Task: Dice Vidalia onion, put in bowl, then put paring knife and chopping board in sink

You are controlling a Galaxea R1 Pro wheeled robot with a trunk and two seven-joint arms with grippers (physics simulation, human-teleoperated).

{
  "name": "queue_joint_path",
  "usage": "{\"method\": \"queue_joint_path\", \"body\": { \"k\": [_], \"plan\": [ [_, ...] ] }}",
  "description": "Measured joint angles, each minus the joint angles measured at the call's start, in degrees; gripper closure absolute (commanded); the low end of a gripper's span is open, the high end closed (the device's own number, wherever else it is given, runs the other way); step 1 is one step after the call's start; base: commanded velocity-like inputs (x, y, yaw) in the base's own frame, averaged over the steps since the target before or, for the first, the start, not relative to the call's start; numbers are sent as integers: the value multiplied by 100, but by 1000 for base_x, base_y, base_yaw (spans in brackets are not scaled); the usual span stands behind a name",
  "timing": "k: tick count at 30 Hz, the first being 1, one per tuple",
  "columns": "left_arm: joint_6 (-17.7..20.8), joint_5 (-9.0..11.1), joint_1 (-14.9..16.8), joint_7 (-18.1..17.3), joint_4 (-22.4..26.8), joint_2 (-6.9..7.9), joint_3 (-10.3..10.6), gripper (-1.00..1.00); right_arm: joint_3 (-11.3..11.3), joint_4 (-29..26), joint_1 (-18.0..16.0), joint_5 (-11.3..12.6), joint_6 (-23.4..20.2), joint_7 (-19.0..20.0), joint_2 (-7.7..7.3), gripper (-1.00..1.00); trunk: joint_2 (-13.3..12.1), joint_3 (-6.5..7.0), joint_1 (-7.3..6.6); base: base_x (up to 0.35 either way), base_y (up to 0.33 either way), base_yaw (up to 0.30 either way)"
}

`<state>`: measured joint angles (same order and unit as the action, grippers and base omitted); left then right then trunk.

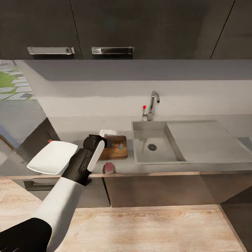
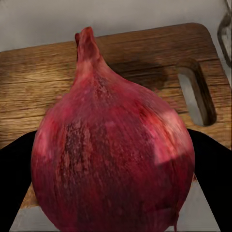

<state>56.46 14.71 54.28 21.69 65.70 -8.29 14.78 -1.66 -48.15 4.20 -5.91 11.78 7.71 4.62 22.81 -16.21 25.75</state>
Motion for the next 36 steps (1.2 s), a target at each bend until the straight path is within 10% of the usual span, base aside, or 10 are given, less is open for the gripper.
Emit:
{"method": "queue_joint_path", "body": {
  "k": [36],
  "plan": [
    [-2,1,-34,-1,-4,-15,152,100,3,-4,1,0,-3,-5,1,-100,0,-33,0,61,40,1]
  ]
}}
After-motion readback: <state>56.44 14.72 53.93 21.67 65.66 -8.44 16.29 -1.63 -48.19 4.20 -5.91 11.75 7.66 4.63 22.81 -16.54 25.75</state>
